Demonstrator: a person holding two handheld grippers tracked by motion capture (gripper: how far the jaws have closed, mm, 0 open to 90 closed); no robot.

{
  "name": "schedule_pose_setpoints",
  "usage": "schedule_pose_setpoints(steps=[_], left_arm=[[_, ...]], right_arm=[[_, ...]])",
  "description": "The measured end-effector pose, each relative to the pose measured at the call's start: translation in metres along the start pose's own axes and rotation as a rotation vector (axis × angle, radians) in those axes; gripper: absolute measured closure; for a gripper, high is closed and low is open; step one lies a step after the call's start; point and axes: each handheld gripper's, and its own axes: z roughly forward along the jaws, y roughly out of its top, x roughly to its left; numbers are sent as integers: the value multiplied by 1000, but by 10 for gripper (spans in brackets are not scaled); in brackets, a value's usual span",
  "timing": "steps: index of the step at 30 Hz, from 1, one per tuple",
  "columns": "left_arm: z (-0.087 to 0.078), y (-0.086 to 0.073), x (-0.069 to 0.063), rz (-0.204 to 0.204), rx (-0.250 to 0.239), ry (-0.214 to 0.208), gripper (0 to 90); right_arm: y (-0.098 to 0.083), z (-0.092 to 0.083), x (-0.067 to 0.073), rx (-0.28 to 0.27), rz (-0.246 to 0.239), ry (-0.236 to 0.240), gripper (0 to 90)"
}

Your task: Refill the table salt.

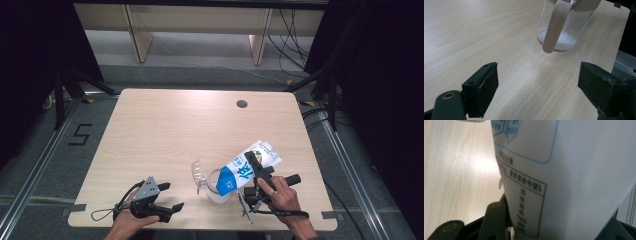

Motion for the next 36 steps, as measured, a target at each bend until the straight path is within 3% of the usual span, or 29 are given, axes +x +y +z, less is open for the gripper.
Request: schedule_pose_setpoints(steps=[2,16,24,32,36], left_arm=[[0,0,0,-3,0,2,161],[0,0,0,-2,0,2,161],[0,0,0,-3,0,3,161],[0,0,0,-3,0,4,161],[0,0,0,4,1,-1,161]], right_arm=[[0,0,-1,-2,-10,1,559],[0,-1,2,10,43,1,567],[0,-1,2,15,50,1,570],[0,0,0,8,16,-8,572],[0,-1,2,9,35,-2,572]])
